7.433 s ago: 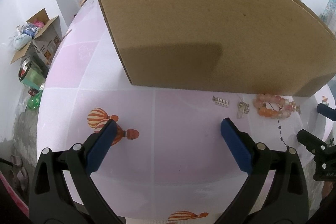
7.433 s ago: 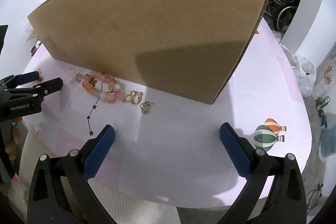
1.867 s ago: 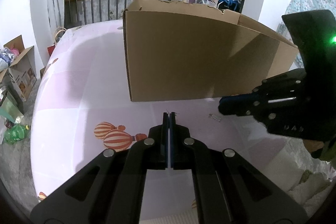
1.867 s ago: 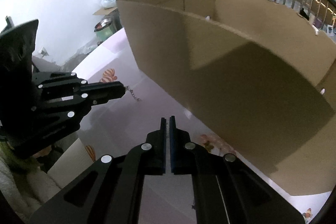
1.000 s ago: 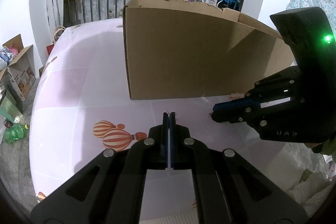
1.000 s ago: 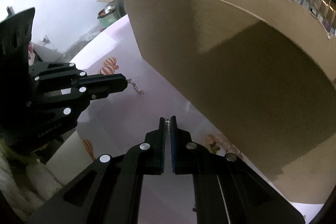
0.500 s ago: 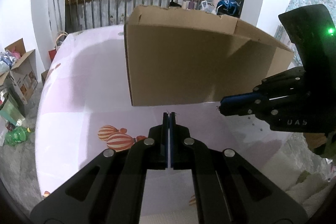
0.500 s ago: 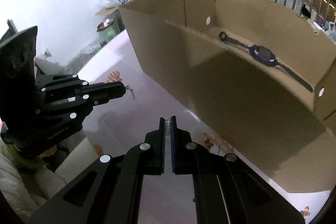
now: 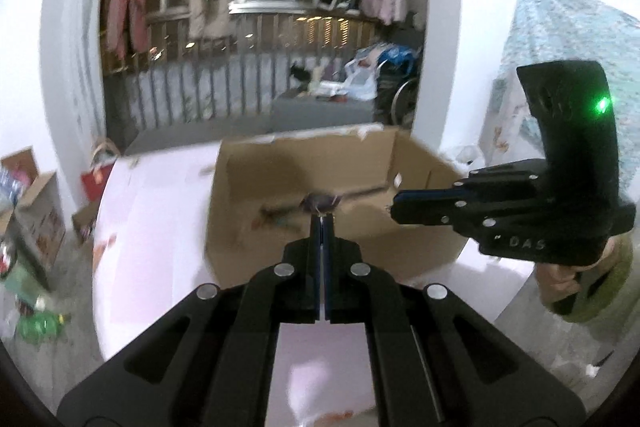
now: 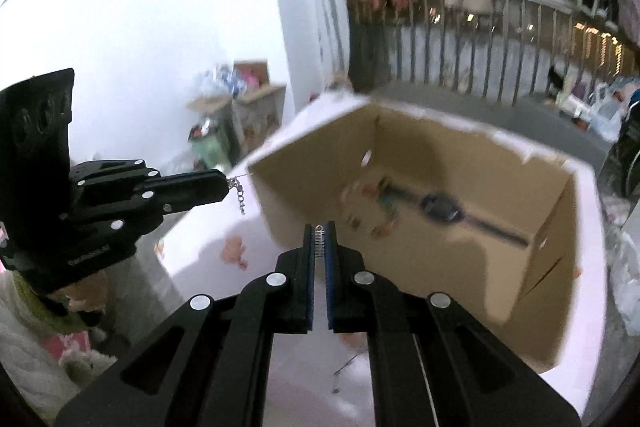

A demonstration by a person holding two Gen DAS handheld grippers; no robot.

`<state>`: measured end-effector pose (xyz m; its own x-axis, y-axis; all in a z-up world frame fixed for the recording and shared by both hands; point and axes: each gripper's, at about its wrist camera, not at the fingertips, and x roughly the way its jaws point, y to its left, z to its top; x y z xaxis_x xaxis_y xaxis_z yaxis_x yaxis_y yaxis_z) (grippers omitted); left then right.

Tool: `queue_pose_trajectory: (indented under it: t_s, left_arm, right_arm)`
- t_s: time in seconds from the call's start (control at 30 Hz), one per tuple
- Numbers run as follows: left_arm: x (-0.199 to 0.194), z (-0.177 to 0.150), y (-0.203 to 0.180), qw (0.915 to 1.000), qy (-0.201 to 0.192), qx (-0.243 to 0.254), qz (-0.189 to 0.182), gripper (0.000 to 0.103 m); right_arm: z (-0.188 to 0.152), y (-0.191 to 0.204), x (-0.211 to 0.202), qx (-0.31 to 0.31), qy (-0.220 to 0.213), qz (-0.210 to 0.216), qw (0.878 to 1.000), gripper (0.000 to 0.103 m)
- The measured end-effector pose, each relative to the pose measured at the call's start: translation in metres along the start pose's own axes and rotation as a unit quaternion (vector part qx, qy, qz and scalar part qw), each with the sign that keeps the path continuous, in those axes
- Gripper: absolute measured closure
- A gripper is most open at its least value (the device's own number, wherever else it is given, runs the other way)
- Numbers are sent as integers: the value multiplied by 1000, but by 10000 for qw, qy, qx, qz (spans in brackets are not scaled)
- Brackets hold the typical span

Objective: Organize jewelry

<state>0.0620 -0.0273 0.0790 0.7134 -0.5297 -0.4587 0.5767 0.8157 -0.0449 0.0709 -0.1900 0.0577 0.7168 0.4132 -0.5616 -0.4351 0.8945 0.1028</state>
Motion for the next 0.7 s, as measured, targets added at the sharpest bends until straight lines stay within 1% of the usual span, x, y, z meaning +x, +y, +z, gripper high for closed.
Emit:
queue_pose_trajectory:
  t_s: [0.07,0.1,0.13,0.23,0.3,0.37,0.47,0.57,0.63,0.7]
  left_arm:
    - [14,20,-4,9998,16,88,-149,103]
    - [21,26,-4,9997,51,108,-218,103]
    - [32,33,-5,9994,98,124,-312,103]
    - [70,46,-6,9975,383,66,-583,103]
    - [102,49,-4,9957,682,-33,-630,103]
    - [130,48,-1,9933,921,-153,-678,103]
    - [159,44,1,9910,1162,-203,-637,103]
    - [173,41,5,9895,1252,-288,-667,101]
    - [174,34,7,9894,1248,-331,-663,96]
    - [172,32,7,9902,1198,-343,-629,90]
  right_arm:
    - [11,-15,-4,46,-133,-71,9999,98]
    - [15,-25,-2,121,-116,-77,9998,98]
    - [18,-32,2,188,-73,-82,9998,98]
    - [25,-67,25,598,269,-103,9978,98]
    - [26,-90,42,877,535,-169,9946,98]
    - [26,-103,53,1034,707,-233,9918,98]
    - [24,-116,66,1151,845,-344,9892,98]
    - [18,-117,70,1177,864,-457,9882,92]
    - [17,-120,68,1260,792,-379,9881,83]
    - [16,-120,63,1258,665,-392,9890,80]
